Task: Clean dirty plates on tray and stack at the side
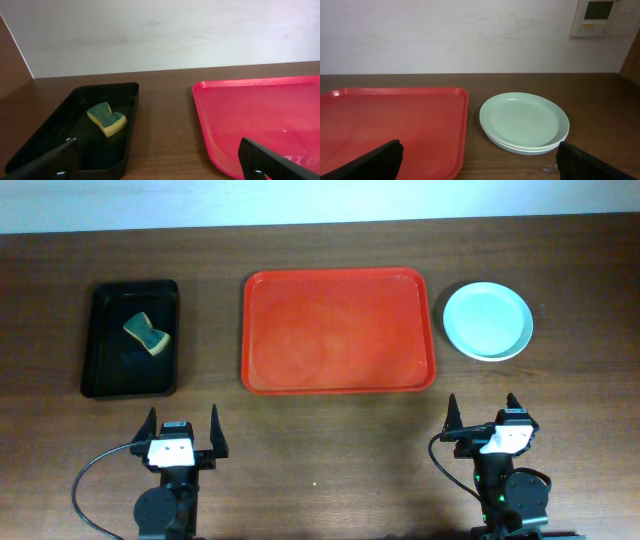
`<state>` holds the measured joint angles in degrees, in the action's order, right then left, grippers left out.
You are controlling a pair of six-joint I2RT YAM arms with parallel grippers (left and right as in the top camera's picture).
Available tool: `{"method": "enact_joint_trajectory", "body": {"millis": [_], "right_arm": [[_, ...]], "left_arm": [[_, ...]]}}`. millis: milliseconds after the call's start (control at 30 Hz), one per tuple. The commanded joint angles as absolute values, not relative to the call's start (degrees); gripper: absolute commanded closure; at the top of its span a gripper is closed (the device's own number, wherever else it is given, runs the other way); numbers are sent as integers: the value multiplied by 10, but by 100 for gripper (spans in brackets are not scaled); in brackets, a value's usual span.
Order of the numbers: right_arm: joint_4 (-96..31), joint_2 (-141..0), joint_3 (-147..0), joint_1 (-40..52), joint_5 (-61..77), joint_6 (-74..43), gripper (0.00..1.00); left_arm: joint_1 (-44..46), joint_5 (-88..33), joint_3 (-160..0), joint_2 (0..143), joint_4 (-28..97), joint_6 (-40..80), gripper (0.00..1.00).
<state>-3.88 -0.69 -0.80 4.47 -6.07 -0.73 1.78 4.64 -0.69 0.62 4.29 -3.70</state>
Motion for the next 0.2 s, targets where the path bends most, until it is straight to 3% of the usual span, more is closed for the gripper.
{"method": "enact_joint_trajectory", "body": {"millis": [0, 167], "right_arm": [[-42, -2, -3, 41, -56, -2, 1], [-42, -2, -3, 41, -56, -2, 1]], "left_arm": [[20, 39, -5, 3, 46, -48, 1], [20, 39, -5, 3, 46, -48, 1]]}}
